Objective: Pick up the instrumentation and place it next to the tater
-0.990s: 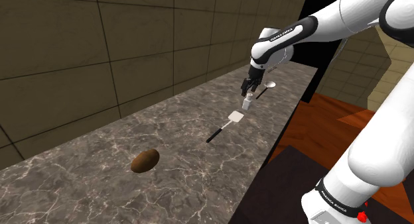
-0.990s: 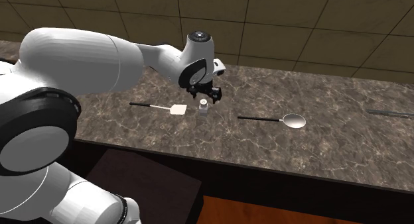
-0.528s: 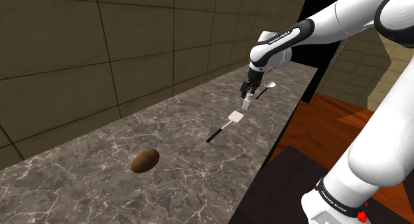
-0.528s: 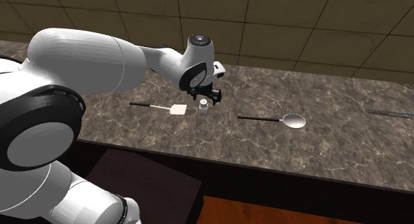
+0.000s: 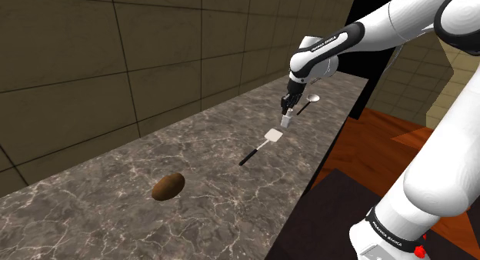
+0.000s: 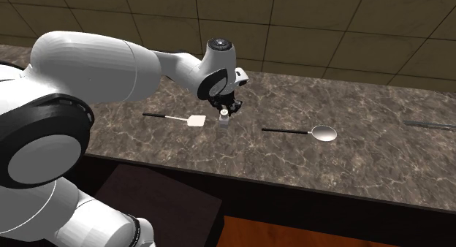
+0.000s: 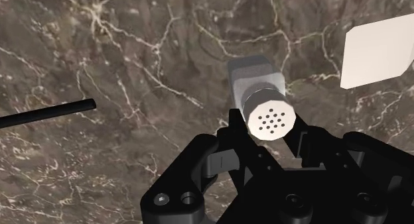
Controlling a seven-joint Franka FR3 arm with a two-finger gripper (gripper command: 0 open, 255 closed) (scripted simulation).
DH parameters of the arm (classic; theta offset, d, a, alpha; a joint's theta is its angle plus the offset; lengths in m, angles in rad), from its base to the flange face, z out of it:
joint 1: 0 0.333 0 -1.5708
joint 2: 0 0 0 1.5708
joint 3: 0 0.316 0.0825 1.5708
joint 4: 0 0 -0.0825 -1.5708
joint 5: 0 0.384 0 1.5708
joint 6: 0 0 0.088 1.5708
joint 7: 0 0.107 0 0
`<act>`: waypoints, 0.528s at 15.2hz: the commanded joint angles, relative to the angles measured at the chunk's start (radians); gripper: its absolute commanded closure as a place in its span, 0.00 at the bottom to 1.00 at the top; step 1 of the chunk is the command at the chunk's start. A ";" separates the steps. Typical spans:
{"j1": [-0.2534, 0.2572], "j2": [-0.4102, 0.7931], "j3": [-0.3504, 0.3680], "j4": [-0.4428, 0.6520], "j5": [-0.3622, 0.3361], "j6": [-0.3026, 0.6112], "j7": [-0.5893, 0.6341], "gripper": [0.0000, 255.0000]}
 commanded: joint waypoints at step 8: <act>0.001 -0.030 -0.001 0.023 -0.013 -0.052 0.010 1.00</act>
